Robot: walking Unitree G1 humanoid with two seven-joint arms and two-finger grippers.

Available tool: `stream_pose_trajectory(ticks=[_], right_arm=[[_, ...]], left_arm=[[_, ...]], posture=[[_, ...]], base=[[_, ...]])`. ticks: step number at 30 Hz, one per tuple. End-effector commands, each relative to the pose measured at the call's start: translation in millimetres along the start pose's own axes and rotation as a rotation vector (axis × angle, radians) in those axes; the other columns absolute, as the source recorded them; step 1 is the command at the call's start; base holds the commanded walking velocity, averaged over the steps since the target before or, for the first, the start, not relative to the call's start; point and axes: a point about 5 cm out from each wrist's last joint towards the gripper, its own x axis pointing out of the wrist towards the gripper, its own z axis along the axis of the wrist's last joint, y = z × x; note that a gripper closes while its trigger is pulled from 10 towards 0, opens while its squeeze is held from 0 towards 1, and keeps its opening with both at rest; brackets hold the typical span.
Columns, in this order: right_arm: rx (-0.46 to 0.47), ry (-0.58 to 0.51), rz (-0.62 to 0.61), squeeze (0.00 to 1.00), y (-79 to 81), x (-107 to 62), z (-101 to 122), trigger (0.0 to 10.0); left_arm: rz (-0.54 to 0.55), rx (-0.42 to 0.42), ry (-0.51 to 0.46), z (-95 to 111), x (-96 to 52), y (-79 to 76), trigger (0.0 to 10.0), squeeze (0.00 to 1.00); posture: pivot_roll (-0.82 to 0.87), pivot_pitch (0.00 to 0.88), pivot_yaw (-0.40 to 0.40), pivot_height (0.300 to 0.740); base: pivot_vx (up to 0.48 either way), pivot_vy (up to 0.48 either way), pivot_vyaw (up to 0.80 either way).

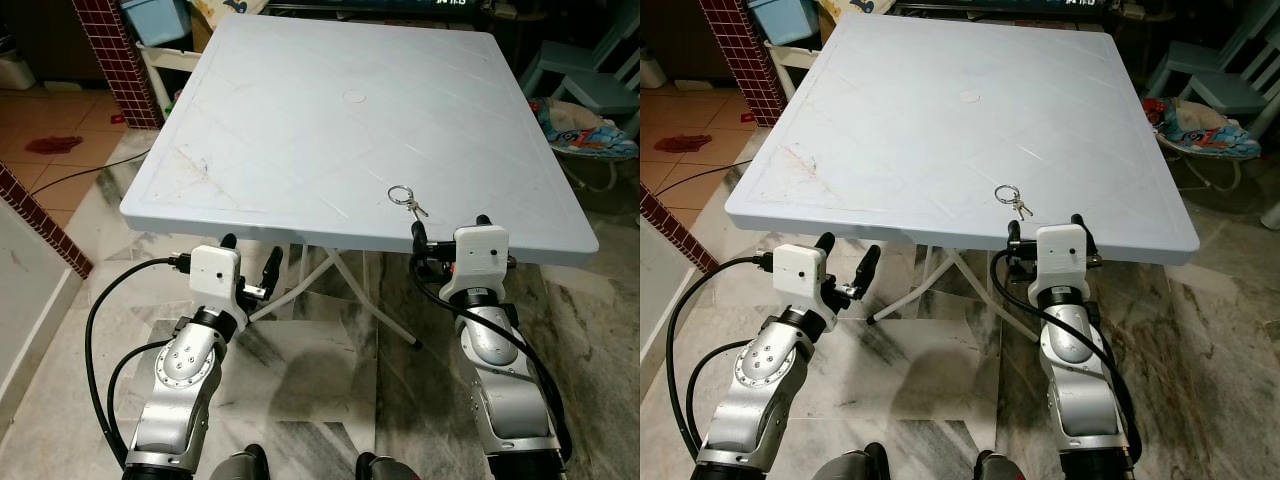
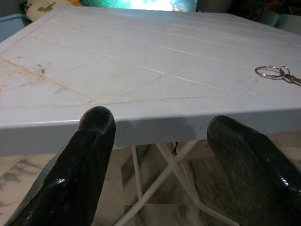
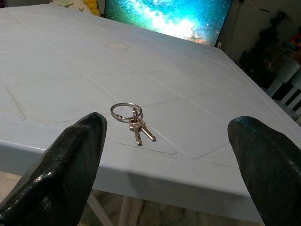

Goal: Hang keys on a hook

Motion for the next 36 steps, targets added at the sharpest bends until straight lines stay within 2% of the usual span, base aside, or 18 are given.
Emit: stream_pose_trajectory(ticks=[1, 8, 9, 10, 13, 16, 18, 24, 36], right_arm=[[-0.004, 0.0, -0.006, 0.0, -2.0, 0.2, 1.4, 10.0], [-0.004, 0.0, -0.006, 0.0, -2.0, 0.2, 1.4, 10.0], [-0.006, 0.004, -0.005, 0.0, -2.4, 1.1, 1.5, 10.0], [-0.007, 0.003, 0.046, 0.0, 7.2, 6.9, 3.8, 10.0], [-0.004, -0.001, 0.092, 0.0, 20.3, 13.2, 6.4, 10.0], [-0.011, -0.014, 0.071, 0.0, 20.1, 10.7, 5.8, 10.0], [0.015, 0.006, 0.043, 0.0, 17.8, 9.2, 2.8, 10.0], [0.005, 0.009, 0.055, 0.0, 20.2, 6.0, -0.9, 10.0], [0.014, 0.007, 0.027, 0.0, 15.9, 7.6, -0.1, 10.0]], left_arm=[[0.001, 0.001, -0.001, -0.1, -1.2, -0.5, 10.0, 0.0], [0.001, 0.001, -0.001, -0.1, -1.2, -0.5, 10.0, 0.0], [0.003, -0.001, -0.002, 0.0, -1.0, -1.0, 10.0, 0.0], [0.044, -0.003, 0.006, -1.3, 0.6, 0.3, 10.0, 0.0], [0.114, -0.004, 0.011, -1.9, 2.8, 3.7, 10.0, 0.0], [0.126, -0.013, 0.006, -1.8, 2.4, 6.1, 10.0, 0.0], [0.129, -0.017, 0.007, -2.3, 2.5, 6.1, 10.0, 0.0], [0.084, -0.018, 0.005, -1.7, 8.5, -1.1, 10.0, 0.0], [0.079, -0.029, 0.005, -2.1, 10.2, -1.9, 10.0, 0.0]], posture=[[-0.06, 0.159, -0.018, 0.74], [-0.06, 0.159, -0.018, 0.74], [0.0, 0.0, 0.0, 0.74], [-0.05, 0.177, -0.01, 0.74], [-0.05, 0.166, 0.0, 0.74], [-0.05, 0.157, 0.006, 0.74], [-0.05, 0.156, 0.005, 0.74], [-0.06, 0.154, 0.014, 0.74], [-0.07, 0.161, 0.02, 0.74]], base=[[0.0, 0.0, 0.0], [0.0, 0.0, 0.0], [0.0, 0.0, 0.0], [0.0, 0.0, 0.0], [0.0, 0.0, 0.0], [0.0, 0.0, 0.0], [0.0, 0.0, 0.0], [0.0, 0.0, 0.0], [0.0, -0.332, 0.0]])
